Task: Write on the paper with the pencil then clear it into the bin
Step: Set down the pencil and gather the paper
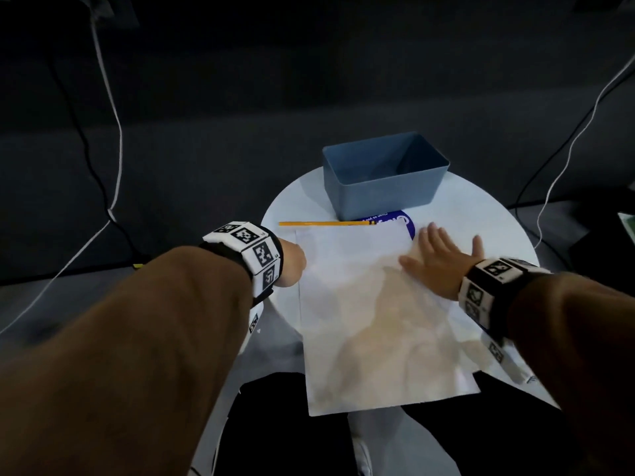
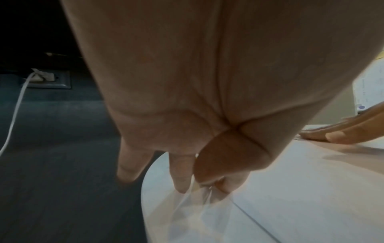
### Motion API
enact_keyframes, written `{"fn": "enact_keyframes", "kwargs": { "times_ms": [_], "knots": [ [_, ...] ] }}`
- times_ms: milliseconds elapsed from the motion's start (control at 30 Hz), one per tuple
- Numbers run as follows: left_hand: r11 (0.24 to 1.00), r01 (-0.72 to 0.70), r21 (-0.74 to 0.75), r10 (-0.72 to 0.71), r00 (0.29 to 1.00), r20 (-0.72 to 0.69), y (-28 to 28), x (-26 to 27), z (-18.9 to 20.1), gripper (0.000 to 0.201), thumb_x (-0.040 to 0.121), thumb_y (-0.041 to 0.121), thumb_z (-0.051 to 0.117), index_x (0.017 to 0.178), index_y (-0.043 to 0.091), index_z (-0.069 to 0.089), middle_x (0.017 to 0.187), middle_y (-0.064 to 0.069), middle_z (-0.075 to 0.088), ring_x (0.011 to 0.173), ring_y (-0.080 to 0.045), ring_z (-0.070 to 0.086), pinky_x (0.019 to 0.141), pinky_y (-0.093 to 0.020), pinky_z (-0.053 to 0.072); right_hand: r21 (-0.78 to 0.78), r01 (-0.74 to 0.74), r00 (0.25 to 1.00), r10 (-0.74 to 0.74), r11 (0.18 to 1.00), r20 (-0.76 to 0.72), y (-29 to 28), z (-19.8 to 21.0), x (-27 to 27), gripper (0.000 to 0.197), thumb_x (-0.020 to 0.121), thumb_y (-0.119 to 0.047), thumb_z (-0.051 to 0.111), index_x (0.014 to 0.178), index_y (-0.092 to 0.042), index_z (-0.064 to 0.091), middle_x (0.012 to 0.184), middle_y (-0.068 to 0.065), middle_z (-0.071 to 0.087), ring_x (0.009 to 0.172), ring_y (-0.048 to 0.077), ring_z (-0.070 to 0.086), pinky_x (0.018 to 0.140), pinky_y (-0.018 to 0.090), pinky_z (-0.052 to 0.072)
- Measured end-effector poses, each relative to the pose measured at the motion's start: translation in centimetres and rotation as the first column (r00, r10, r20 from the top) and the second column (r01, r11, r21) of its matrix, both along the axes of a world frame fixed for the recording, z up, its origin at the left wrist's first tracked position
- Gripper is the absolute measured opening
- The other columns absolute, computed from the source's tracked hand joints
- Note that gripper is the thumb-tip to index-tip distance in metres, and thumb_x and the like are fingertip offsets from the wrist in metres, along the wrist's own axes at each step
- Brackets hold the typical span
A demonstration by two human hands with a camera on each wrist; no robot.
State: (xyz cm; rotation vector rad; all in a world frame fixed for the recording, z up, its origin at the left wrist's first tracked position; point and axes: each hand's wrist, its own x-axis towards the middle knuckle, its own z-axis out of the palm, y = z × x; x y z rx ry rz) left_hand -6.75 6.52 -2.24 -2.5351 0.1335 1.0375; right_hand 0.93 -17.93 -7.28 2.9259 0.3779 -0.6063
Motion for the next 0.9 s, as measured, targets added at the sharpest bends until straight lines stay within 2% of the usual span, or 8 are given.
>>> {"fn": "enact_keyframes", "kwargs": {
  "times_ms": [167, 300, 400, 500, 567, 633, 767, 900],
  "knots": [
    [1.000, -0.016, 0.014, 0.016, 1.000, 0.013, -0.4, 0.0, 0.1, 0.054, 0.100, -0.003, 0.030, 0.153, 0.005, 0.031, 0.162, -0.013, 0.026, 0.138, -0.029, 0.043, 0.097, -0.029, 0.038, 0.143, -0.210, 0.977, 0.214, 0.967, -0.018, 5.5, 1.3, -3.3, 0.080, 0.102, -0.066, 0.015, 0.162, -0.019, -0.011, 0.169, -0.004, -0.021, 0.156, 0.010, -0.013, 0.122, 0.061, -0.008],
    [0.998, -0.063, 0.014, 0.063, 0.997, 0.044, -0.6, 0.0, -0.4, 0.050, 0.102, 0.005, 0.031, 0.152, 0.009, 0.036, 0.157, -0.011, 0.036, 0.136, -0.028, 0.046, 0.108, -0.032, 0.039, 0.177, -0.379, 0.914, 0.397, 0.908, -0.082, 9.7, 0.2, -6.0, 0.081, 0.101, -0.068, 0.014, 0.162, -0.020, -0.012, 0.169, -0.003, -0.020, 0.157, 0.014, -0.011, 0.121, 0.063, -0.008],
    [0.998, -0.069, -0.003, 0.069, 0.996, 0.050, -0.5, 0.1, -0.4, 0.049, 0.103, 0.004, 0.028, 0.152, 0.006, 0.034, 0.159, -0.012, 0.032, 0.140, -0.029, 0.041, 0.108, -0.032, 0.035, 0.132, -0.250, 0.967, 0.254, 0.959, -0.016, 6.7, -1.3, -3.4, 0.079, 0.102, -0.067, 0.016, 0.162, -0.022, -0.009, 0.169, -0.004, -0.019, 0.156, 0.011, -0.011, 0.120, 0.065, -0.009],
    [0.998, -0.057, 0.012, 0.056, 0.997, 0.047, -0.4, 0.2, -0.8, 0.049, 0.104, -0.001, 0.027, 0.153, 0.000, 0.027, 0.161, -0.016, 0.025, 0.140, -0.029, 0.040, 0.097, -0.026, 0.035, 0.054, -0.024, 1.000, 0.024, 0.998, -0.010, 2.0, -0.3, -0.3, 0.081, 0.101, -0.069, 0.014, 0.163, -0.022, -0.008, 0.169, -0.005, -0.018, 0.156, 0.011, -0.008, 0.120, 0.065, -0.008],
    [0.998, -0.066, 0.003, 0.066, 0.997, 0.030, 0.3, 0.6, -1.4, 0.047, 0.106, 0.000, 0.025, 0.153, -0.001, 0.025, 0.162, -0.016, 0.023, 0.141, -0.027, 0.038, 0.095, -0.022, 0.031, 0.032, 0.006, 1.000, -0.005, 0.999, -0.027, 0.5, 0.9, 0.0, 0.081, 0.101, -0.068, 0.011, 0.163, -0.020, -0.008, 0.170, -0.004, -0.016, 0.157, 0.012, -0.006, 0.121, 0.065, -0.004],
    [0.992, -0.119, -0.031, 0.121, 0.992, 0.038, 0.8, 1.0, -1.7, 0.046, 0.108, 0.004, 0.024, 0.154, 0.000, 0.022, 0.163, -0.015, 0.021, 0.146, -0.025, 0.030, 0.105, -0.022, 0.021, 0.082, -0.055, 0.998, 0.056, 0.995, -0.014, 1.2, 1.4, -1.2, 0.080, 0.101, -0.066, 0.010, 0.162, -0.018, -0.008, 0.170, -0.004, -0.016, 0.157, 0.010, -0.004, 0.121, 0.064, -0.001],
    [0.991, -0.116, -0.066, 0.121, 0.989, 0.079, 0.4, 1.2, -1.8, 0.043, 0.106, 0.008, 0.027, 0.146, 0.000, 0.040, 0.153, -0.019, 0.039, 0.137, -0.031, 0.042, 0.109, -0.032, 0.032, 0.229, -0.271, 0.959, 0.283, 0.935, -0.023, 5.8, 1.3, -6.5, 0.076, 0.104, -0.061, 0.017, 0.162, -0.020, -0.009, 0.169, -0.004, -0.017, 0.156, 0.009, -0.007, 0.122, 0.060, -0.005],
    [1.000, -0.021, -0.022, 0.022, 0.998, 0.051, -0.1, 0.9, -1.8, 0.040, 0.105, 0.006, 0.029, 0.140, 0.001, 0.047, 0.146, -0.016, 0.047, 0.129, -0.028, 0.050, 0.103, -0.030, 0.038, 0.235, -0.420, 0.895, 0.442, 0.876, -0.048, 8.1, 0.0, -10.6, 0.077, 0.104, -0.062, 0.018, 0.162, -0.019, -0.010, 0.169, -0.004, -0.019, 0.156, 0.011, -0.012, 0.120, 0.063, -0.012]
  ]
}}
